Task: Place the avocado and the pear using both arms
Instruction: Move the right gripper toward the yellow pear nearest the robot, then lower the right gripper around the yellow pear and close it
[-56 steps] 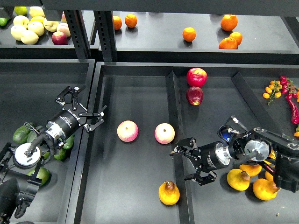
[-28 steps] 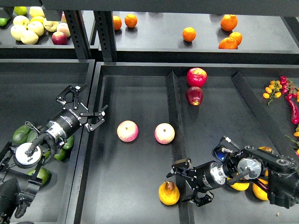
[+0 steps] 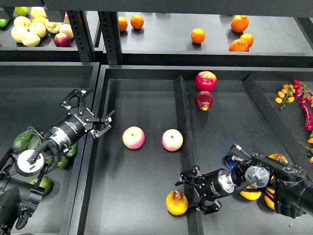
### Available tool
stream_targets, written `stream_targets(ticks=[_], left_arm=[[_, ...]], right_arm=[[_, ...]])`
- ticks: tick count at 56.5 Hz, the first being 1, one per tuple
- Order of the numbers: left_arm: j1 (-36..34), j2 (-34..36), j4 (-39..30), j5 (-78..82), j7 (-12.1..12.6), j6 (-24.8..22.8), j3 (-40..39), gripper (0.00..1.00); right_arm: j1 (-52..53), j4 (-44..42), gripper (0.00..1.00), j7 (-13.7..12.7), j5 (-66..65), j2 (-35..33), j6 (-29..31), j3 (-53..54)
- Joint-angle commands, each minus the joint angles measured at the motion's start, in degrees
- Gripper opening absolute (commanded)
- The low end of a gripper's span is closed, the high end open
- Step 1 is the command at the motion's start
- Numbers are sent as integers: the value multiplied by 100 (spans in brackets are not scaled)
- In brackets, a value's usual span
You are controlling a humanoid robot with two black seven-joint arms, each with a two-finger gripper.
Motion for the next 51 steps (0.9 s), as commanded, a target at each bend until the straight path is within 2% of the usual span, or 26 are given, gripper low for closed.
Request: stream_targets(ticks=[1,8,20,30,51], left_arm=[[14,0,-8,0,6,0,-1,98],[22,0,-17,0,6,0,52,98],[22,0,-43,9,15,0,70,98],[22,0,-43,0,15,0,87,98],[49,0,-43,9,23,0,96,98]], right_arm=[[33,-277,89,0,8,171,0,217],[33,-540,90,0,8,487,0,244],[50,-716,90,0,184,531,0,156],[50,-1208,86,0,360,795,0,147],[112,-989,89,0,676,707,0,68]])
